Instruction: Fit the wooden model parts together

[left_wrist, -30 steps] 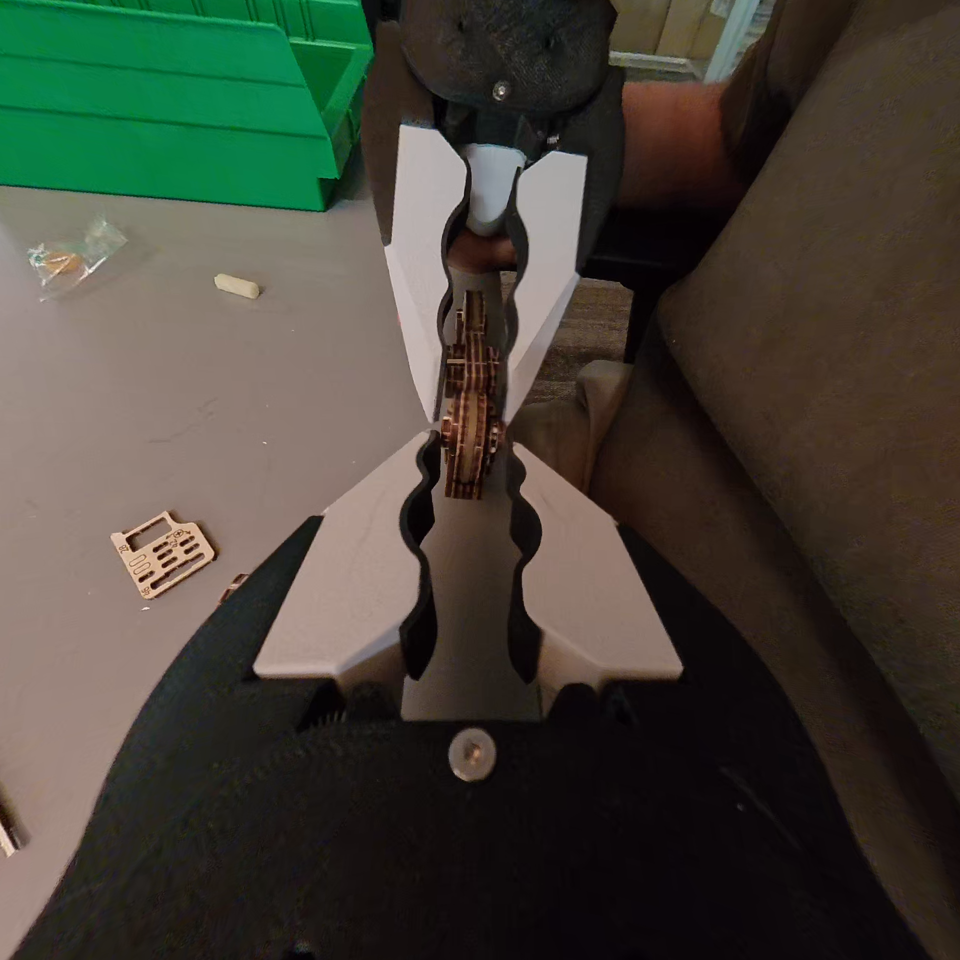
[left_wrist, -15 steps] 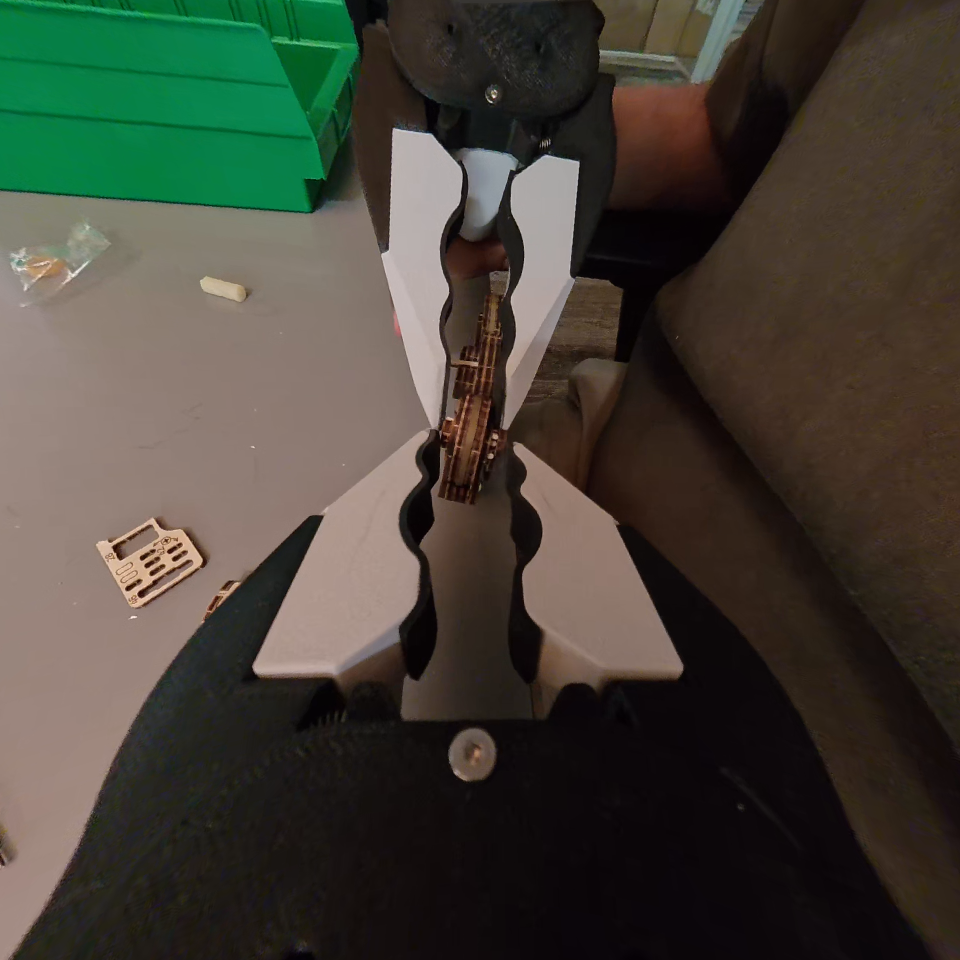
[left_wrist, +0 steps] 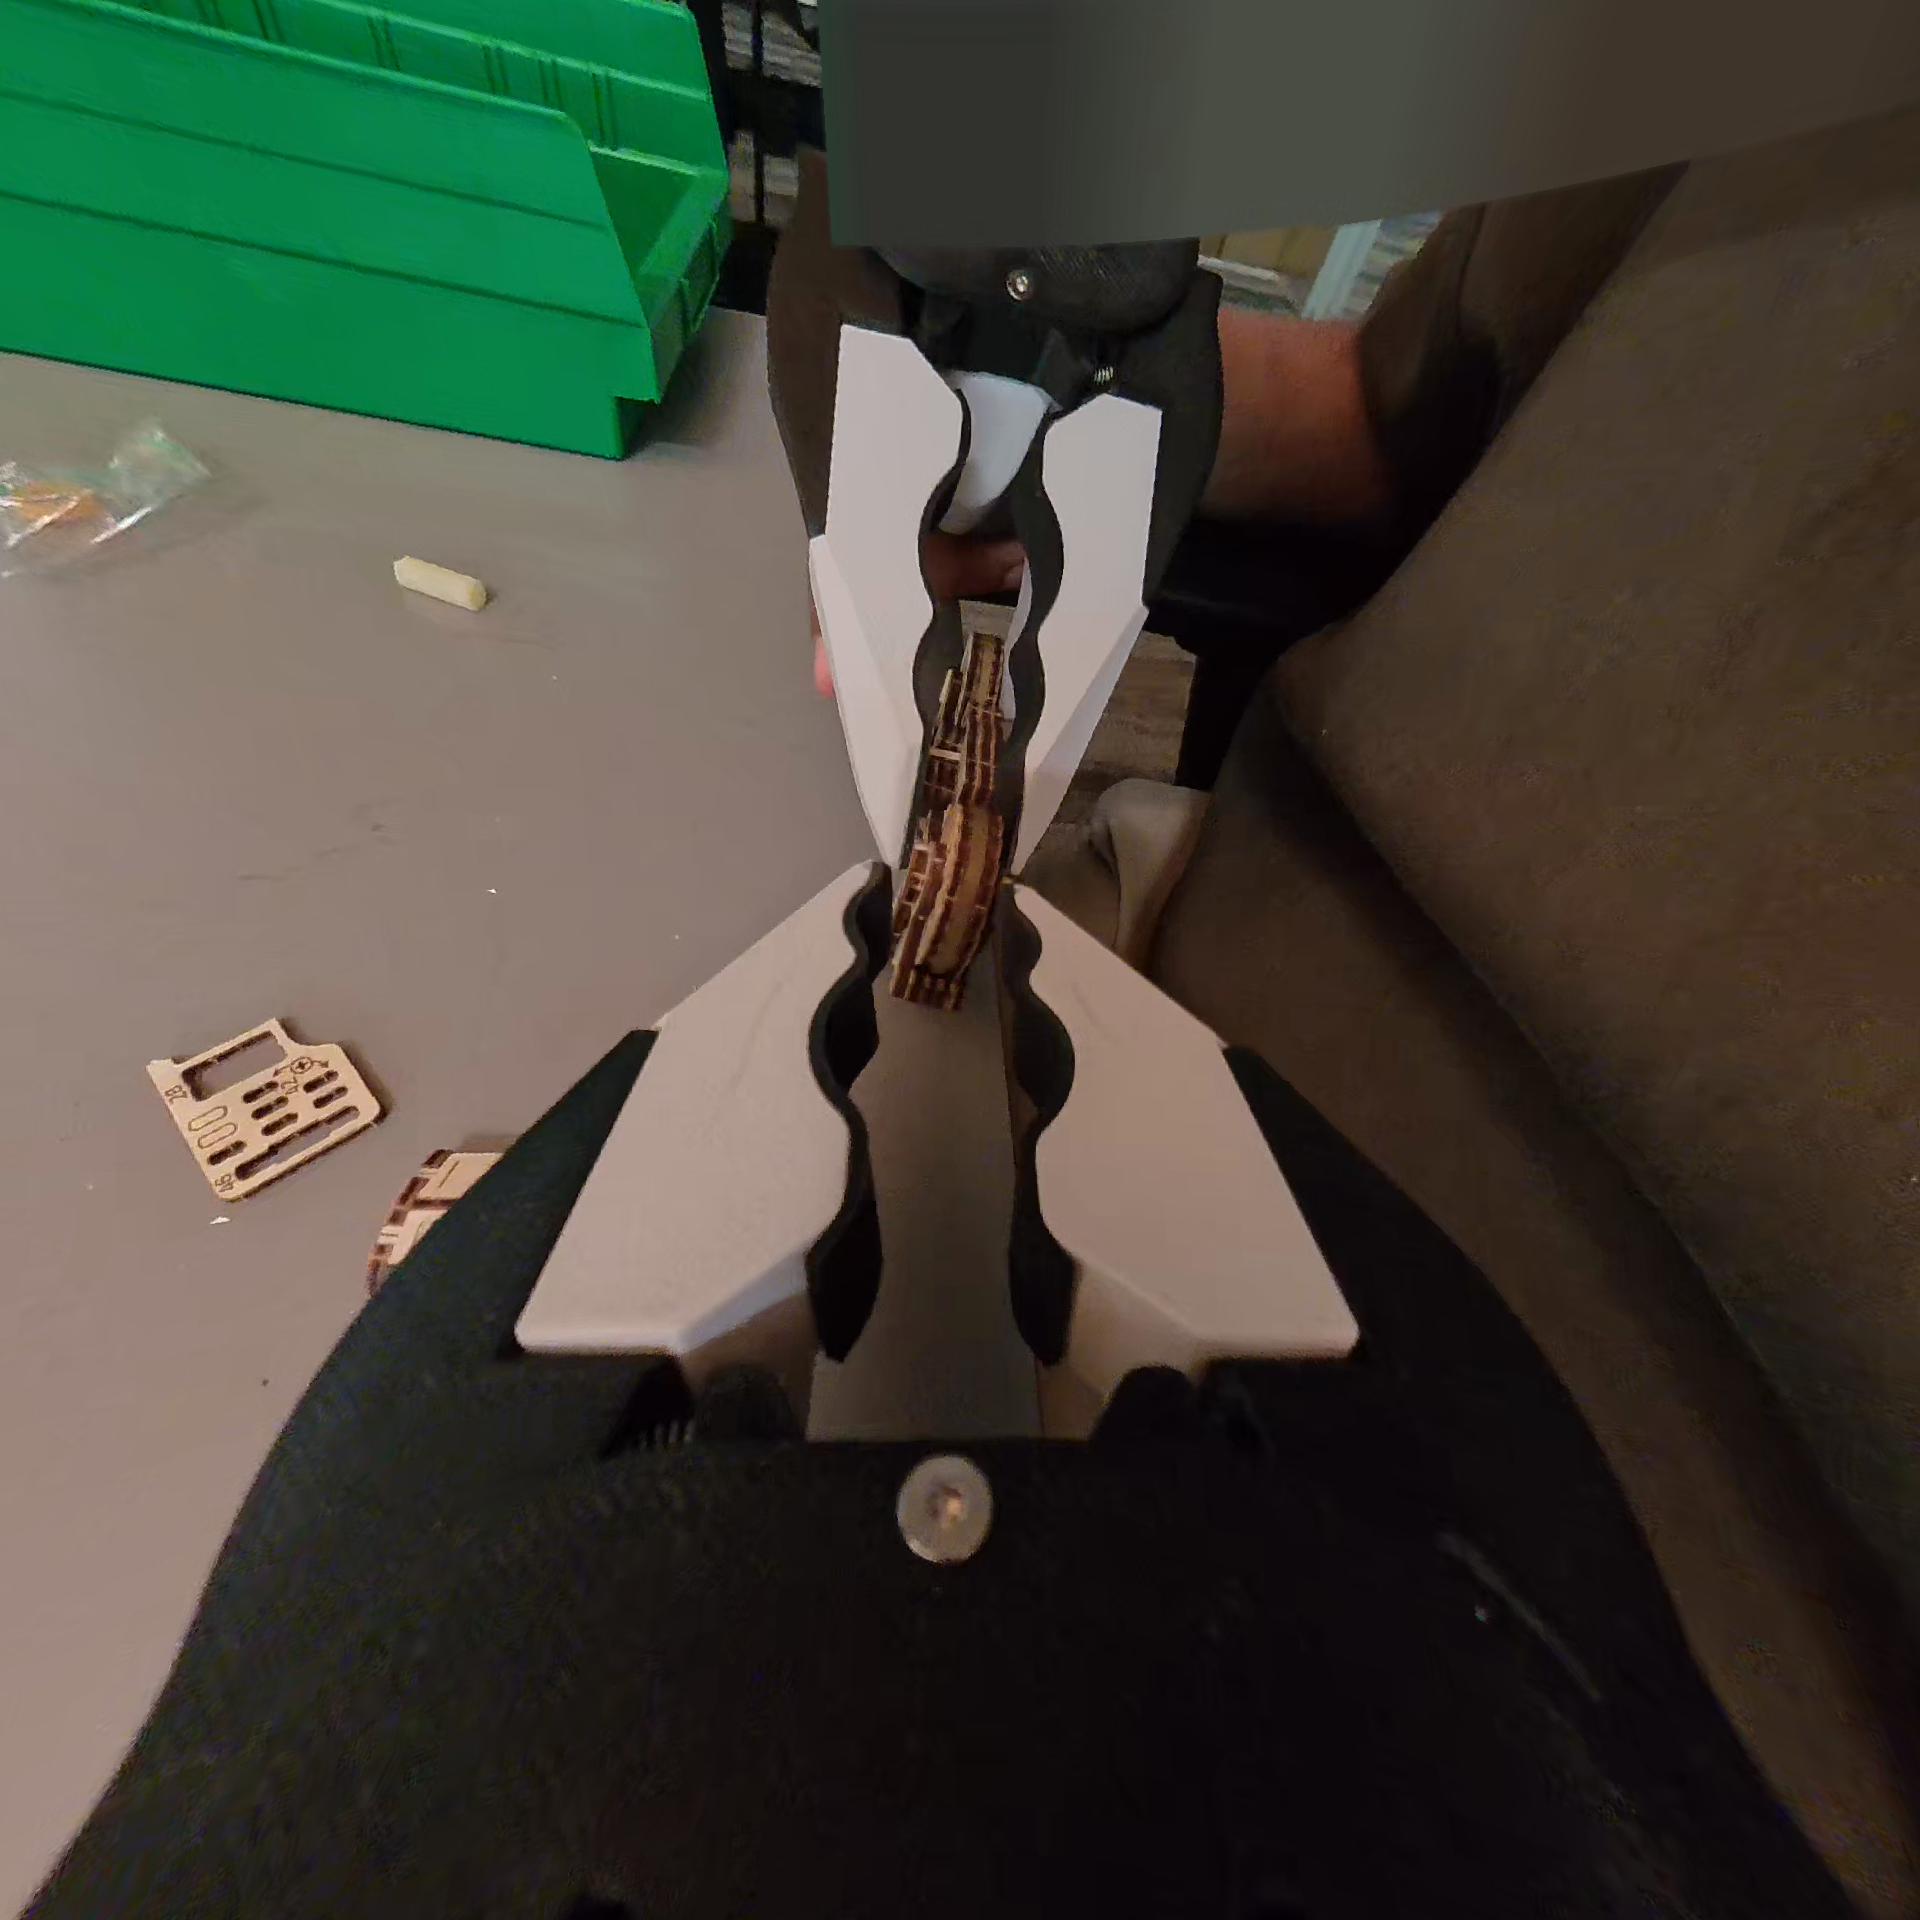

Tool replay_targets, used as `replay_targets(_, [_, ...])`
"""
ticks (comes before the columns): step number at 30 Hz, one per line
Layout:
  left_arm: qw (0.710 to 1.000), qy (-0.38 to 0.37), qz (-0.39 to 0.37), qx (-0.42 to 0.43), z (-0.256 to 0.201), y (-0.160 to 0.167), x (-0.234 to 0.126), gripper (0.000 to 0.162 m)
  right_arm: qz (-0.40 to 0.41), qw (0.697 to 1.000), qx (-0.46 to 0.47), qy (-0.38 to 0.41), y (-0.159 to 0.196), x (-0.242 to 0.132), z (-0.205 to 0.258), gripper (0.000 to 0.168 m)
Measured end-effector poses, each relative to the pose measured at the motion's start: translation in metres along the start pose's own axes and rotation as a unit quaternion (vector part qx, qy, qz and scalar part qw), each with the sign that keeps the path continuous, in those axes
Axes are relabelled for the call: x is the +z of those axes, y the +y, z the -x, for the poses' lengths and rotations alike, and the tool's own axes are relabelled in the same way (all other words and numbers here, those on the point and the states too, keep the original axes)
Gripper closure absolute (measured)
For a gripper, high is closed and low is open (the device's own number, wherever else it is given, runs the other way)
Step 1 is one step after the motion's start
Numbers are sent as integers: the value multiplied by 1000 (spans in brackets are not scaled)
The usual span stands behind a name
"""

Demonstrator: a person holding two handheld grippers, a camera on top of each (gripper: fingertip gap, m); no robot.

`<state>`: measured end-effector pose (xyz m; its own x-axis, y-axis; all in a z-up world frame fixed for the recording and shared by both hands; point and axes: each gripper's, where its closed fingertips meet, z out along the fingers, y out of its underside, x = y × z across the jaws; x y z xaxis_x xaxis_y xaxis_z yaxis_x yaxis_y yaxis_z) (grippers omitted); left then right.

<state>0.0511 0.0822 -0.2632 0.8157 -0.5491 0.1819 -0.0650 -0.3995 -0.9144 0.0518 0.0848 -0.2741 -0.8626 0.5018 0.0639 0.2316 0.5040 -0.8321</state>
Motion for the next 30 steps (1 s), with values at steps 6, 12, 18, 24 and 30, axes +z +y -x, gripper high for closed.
replay_targets(6, [1000, -9, 21, 16, -1, 5, 4, 144, -2, 1000, -4, -4, 0, 0, 1, 151])
replay_targets(12, [1000, -1, 23, 20, -4, 6, 5, 146, -1, 1000, -9, -13, 0, 0, 2, 152])
replay_targets(18, [1000, 4, 22, 15, -4, 5, 5, 147, 6, 999, -10, -34, -1, 1, 2, 152])
replay_targets(24, [999, -6, 21, 31, -3, 5, 4, 147, 5, 1000, 2, -29, 0, 1, 1, 151])
replay_targets(30, [999, -36, 15, 21, 6, 3, 3, 148, 7, 1000, 3, 12, 2, 0, -7, 149])
